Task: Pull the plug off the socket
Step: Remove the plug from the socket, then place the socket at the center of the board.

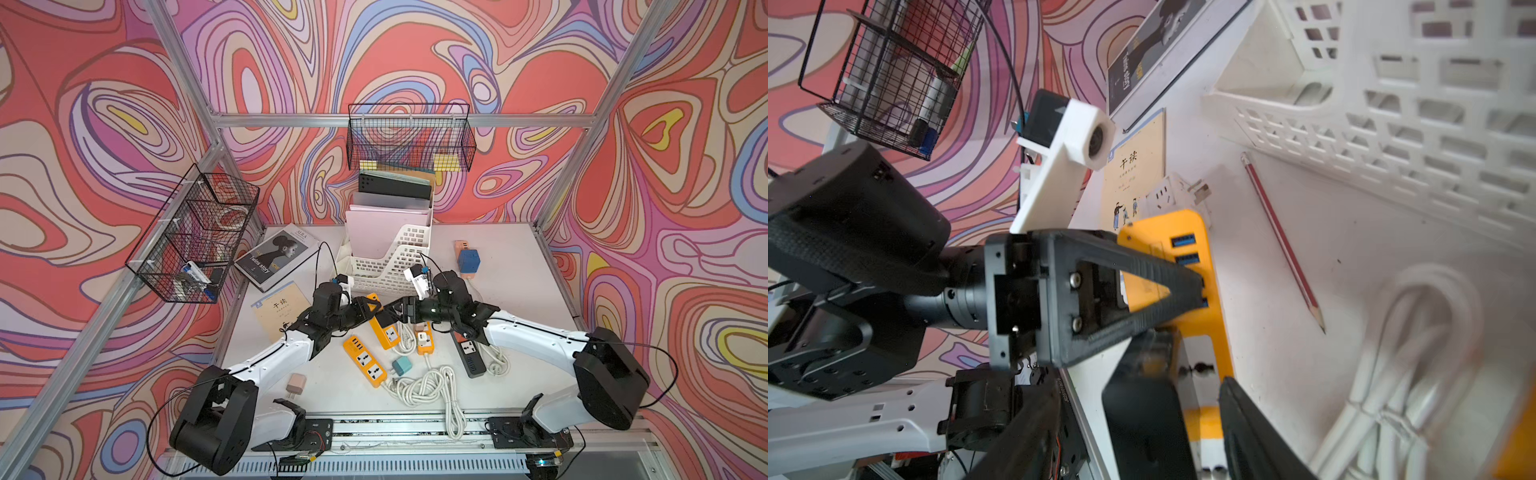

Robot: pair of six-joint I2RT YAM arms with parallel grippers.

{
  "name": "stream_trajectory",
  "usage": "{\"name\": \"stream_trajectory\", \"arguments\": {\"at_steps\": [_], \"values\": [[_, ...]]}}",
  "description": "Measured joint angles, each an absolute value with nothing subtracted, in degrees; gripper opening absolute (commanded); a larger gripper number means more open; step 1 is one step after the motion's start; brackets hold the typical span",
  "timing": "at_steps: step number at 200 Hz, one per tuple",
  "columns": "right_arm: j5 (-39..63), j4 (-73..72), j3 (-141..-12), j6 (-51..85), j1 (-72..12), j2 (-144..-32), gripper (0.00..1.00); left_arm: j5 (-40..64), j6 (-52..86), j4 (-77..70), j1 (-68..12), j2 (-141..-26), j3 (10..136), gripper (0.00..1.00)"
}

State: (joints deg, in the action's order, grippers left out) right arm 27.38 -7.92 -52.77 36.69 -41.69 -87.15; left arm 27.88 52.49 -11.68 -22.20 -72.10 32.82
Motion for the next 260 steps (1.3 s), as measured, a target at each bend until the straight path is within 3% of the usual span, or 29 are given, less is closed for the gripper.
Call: {"name": "stream_trajectory", "arguments": {"at_steps": [54, 98, 180, 226, 260], "values": [[28.4, -0.6, -58.3, 31.0, -42.8, -92.3, 0.39, 28.1, 53.0, -11.0, -22.2, -72.1, 33.4, 0.00], [26.5, 4.8, -60.5, 26.2, -44.1, -92.8, 0.05, 27.6, 53.9, -7.9, -22.2, -72.3, 34.0, 0.00], [16.5, 6.2, -59.0, 26.6, -46.9, -90.1, 0.00, 25.9, 53.0, -1.9, -23.5, -76.2, 39.1, 0.00], [21.1, 2.3, -49.6, 31.8, -38.4, -80.5, 0.02, 24.6, 52.9, -4.1, -21.9, -81.0, 39.1, 0.00], [23.9, 0.6, -49.5, 31.6, -38.0, -77.2, 0.03, 22.8, 53.4, -6.0, -20.9, -83.4, 39.1, 0.00]]}}
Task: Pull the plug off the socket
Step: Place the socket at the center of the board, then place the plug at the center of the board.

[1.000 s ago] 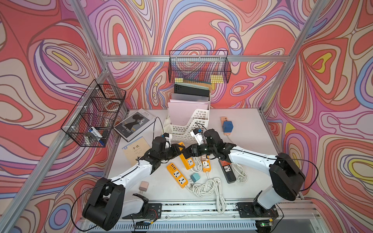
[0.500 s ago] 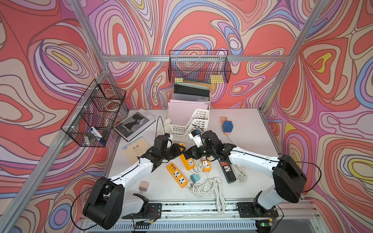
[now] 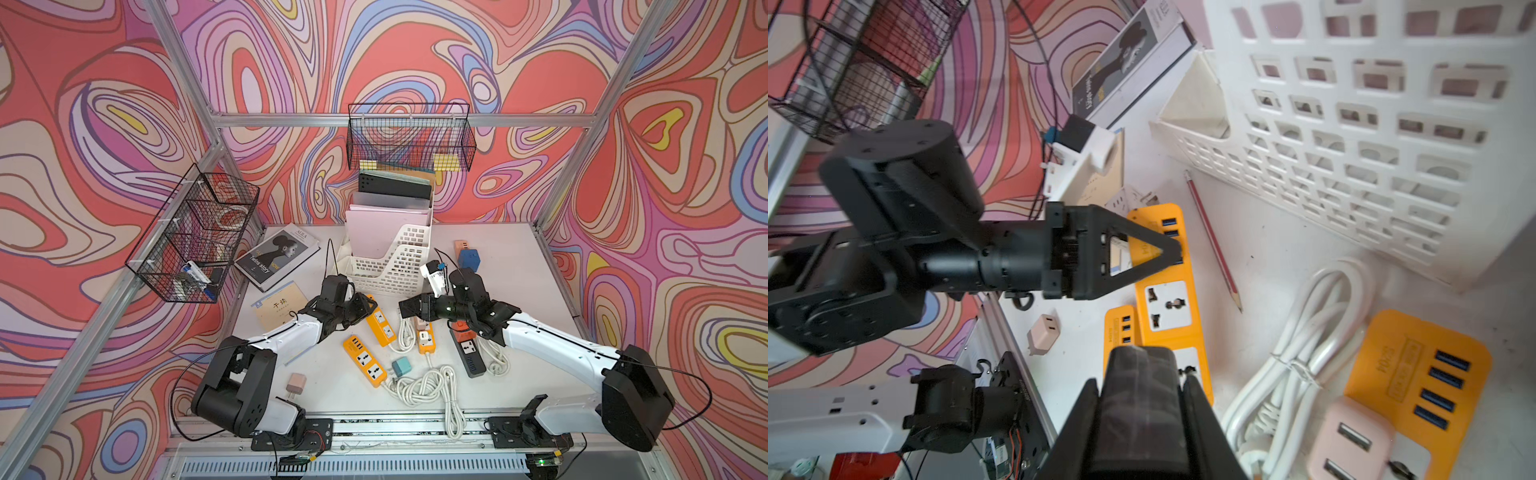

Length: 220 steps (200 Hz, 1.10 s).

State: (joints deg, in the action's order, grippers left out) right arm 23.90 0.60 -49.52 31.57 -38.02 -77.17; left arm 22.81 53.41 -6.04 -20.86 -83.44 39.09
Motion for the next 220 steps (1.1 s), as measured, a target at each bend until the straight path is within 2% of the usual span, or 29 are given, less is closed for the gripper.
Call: {"name": "stream_trajectory", "arguments": {"at_steps": [25, 44, 82, 119, 135, 176, 220], "values": [[24.3, -0.9, -48.3, 31.9, -38.2, -76.9, 0.04, 22.0, 54.9, -7.4, -20.9, -86.3, 39.2, 0.00], [24.5, -0.8, -47.7, 32.1, -38.2, -76.9, 0.04, 21.0, 57.1, -7.8, -20.9, -88.5, 39.7, 0.05], [24.5, -0.9, -47.7, 32.3, -38.2, -76.9, 0.04, 18.9, 59.0, -6.6, -20.9, -92.1, 44.1, 0.50], [24.6, -0.8, -47.7, 32.3, -38.2, -76.9, 0.05, 14.6, 58.0, -0.6, -20.6, -92.7, 48.1, 0.74], [25.0, -0.9, -47.7, 32.6, -38.2, -76.9, 0.06, 12.4, 56.6, 3.3, -20.6, -90.4, 48.8, 0.78], [29.6, -7.5, -45.6, 37.0, -38.2, -78.1, 0.07, 8.8, 50.7, 13.6, -20.6, -77.8, 49.9, 0.78], [34.3, -17.2, -45.3, 43.6, -40.0, -87.6, 0.09, 4.5, 44.9, 25.3, -20.6, -59.1, 49.5, 0.78]]}}
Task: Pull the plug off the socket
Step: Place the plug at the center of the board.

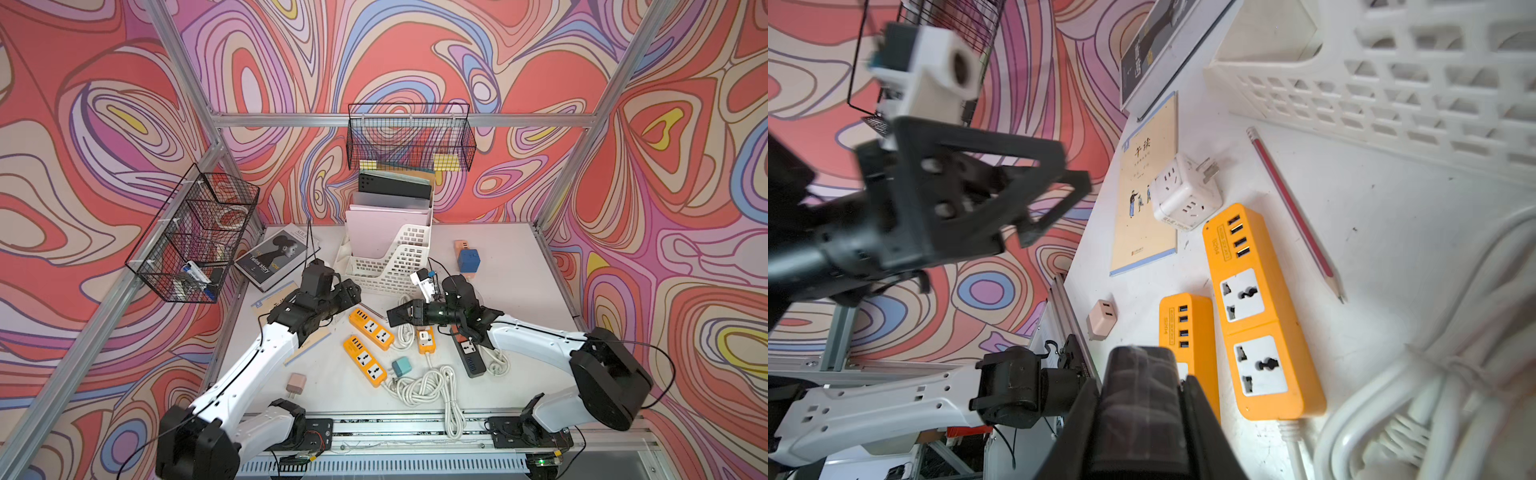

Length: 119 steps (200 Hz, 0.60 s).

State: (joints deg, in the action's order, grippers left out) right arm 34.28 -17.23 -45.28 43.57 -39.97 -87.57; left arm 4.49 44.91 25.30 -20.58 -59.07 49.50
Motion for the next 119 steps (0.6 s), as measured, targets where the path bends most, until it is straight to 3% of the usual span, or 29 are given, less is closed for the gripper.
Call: {"name": "stream_trajectory", "arguments": {"at_steps": [68, 119], "values": [[35.8, -5.0, -73.0, 37.2, -55.8, -112.4, 0.12, -2.4, 42.9, 42.5, -20.6, -33.6, 48.5, 0.78], [35.4, 5.1, -86.3, 36.5, -59.8, -126.1, 0.18, -8.6, 42.9, 52.3, -20.6, -24.1, 52.2, 0.78]]}}
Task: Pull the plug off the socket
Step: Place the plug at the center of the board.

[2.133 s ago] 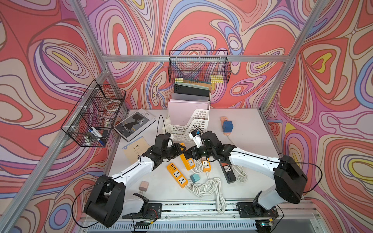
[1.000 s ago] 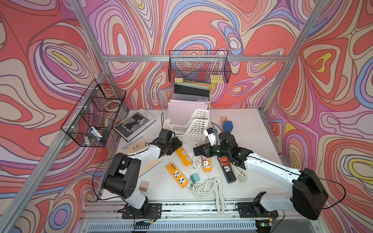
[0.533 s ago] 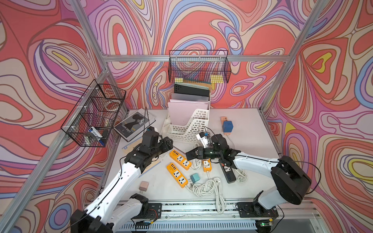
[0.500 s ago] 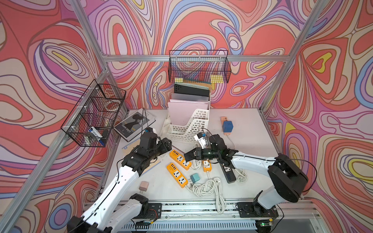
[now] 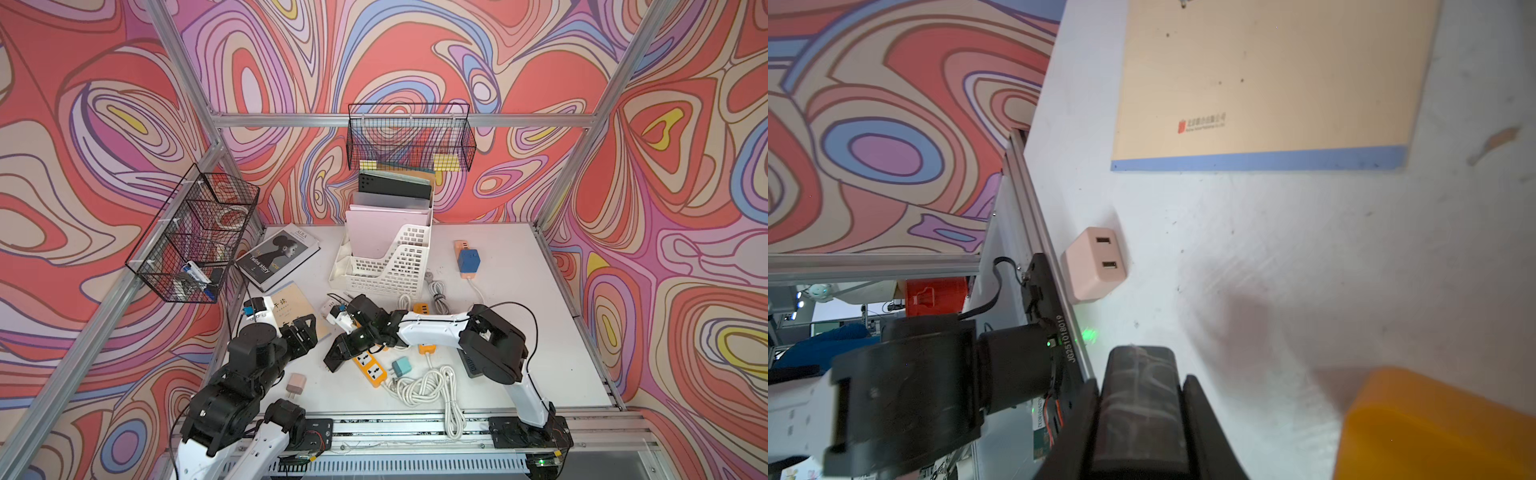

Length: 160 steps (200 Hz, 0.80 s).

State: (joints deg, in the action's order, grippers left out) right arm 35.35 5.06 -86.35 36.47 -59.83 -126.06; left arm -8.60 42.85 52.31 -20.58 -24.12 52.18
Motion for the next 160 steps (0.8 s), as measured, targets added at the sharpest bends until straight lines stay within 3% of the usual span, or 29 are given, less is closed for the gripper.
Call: {"name": "stream_trajectory", "arguments": {"at_steps": [38, 79, 118, 160], "values": [[33.8, 11.0, -94.6, 36.4, -62.0, -132.0, 0.31, -9.8, 42.8, 54.9, -20.6, -21.5, 53.8, 0.78], [29.6, 16.7, -98.6, 35.2, -63.8, -132.9, 0.54, -8.4, 42.8, 55.9, -20.6, -21.5, 53.8, 0.79], [22.1, 20.6, -95.5, 32.1, -63.8, -127.7, 0.53, -6.7, 42.4, 56.0, -20.6, -21.1, 53.8, 0.81], [8.8, 17.9, -77.5, 29.3, -63.8, -103.0, 0.52, 0.2, 44.2, 51.3, -20.6, -18.4, 51.4, 0.86]]}}
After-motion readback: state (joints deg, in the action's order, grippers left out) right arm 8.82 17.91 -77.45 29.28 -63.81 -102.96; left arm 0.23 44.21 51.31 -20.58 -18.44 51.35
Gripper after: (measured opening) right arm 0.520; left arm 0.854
